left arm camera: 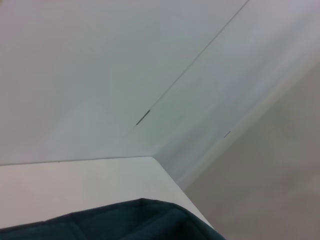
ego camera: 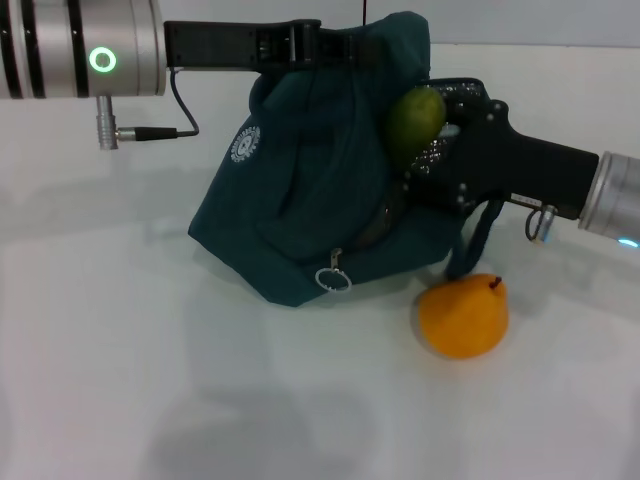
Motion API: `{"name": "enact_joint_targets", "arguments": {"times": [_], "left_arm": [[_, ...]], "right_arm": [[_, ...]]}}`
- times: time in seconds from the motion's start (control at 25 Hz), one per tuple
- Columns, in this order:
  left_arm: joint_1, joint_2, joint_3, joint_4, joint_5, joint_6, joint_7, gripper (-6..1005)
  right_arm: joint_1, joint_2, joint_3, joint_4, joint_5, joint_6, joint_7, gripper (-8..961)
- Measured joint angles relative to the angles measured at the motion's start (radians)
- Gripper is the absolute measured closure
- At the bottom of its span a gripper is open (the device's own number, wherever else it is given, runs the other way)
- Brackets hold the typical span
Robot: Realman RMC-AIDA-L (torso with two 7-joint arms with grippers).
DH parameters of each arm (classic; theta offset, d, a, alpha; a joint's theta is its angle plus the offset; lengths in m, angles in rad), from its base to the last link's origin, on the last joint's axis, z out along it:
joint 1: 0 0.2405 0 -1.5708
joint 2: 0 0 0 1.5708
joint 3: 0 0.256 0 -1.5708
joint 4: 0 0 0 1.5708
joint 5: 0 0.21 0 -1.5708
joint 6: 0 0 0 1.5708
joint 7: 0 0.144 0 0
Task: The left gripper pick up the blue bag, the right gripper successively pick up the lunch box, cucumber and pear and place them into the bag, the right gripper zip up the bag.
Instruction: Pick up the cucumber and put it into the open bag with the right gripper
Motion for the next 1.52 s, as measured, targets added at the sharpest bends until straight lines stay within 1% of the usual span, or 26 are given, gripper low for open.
{"name": "enact_joint_targets", "arguments": {"times": [0.08, 0.24, 0.36, 0.44, 0.56, 0.72, 0.84, 0.92, 1.2, 1.4, 1.52], "left_arm": [[0.002, 0.002, -0.001, 0.0, 0.0, -0.001, 0.0, 932], [0.003, 0.003, -0.013, 0.0, 0.0, -0.001, 0.0, 932], [0.002, 0.003, -0.016, 0.0, 0.0, -0.001, -0.001, 932], [0.001, 0.004, -0.016, 0.0, -0.001, 0.002, -0.004, 932], [0.0, 0.004, -0.016, 0.0, -0.009, 0.008, -0.006, 932], [0.003, 0.005, -0.015, 0.0, -0.018, 0.022, -0.01, 932], [0.007, 0.009, -0.015, 0.0, -0.029, 0.042, -0.015, 932], [0.009, 0.012, -0.015, 0.0, -0.034, 0.05, -0.018, 932], [0.01, 0.013, -0.015, 0.0, -0.037, 0.053, -0.019, 932], [0.01, 0.014, -0.015, -0.014, -0.047, 0.063, -0.016, 932], [0.01, 0.02, -0.016, -0.031, -0.065, 0.073, -0.014, 932]], "right_arm": [[-0.026, 0.0, -0.018, -0.047, 0.003, -0.017, 0.021, 314], [-0.079, 0.0, -0.02, -0.133, 0.011, 0.037, 0.025, 318], [-0.082, 0.0, -0.022, -0.148, 0.009, 0.075, 0.033, 321], [-0.072, 0.0, -0.044, -0.153, 0.006, 0.113, 0.068, 314], [-0.061, 0.0, -0.129, -0.194, 0.005, 0.18, 0.183, 303], [-0.069, -0.002, -0.259, -0.312, 0.005, 0.257, 0.402, 288], [-0.078, -0.009, -0.319, -0.385, 0.004, 0.291, 0.553, 277], [-0.08, -0.013, -0.339, -0.416, 0.0, 0.303, 0.626, 270], [-0.088, -0.015, -0.34, -0.482, -0.096, 0.31, 0.815, 245], [-0.089, -0.016, -0.337, -0.501, -0.1, 0.305, 0.86, 227], [-0.108, -0.021, -0.337, -0.531, -0.101, 0.297, 0.865, 216]]}}
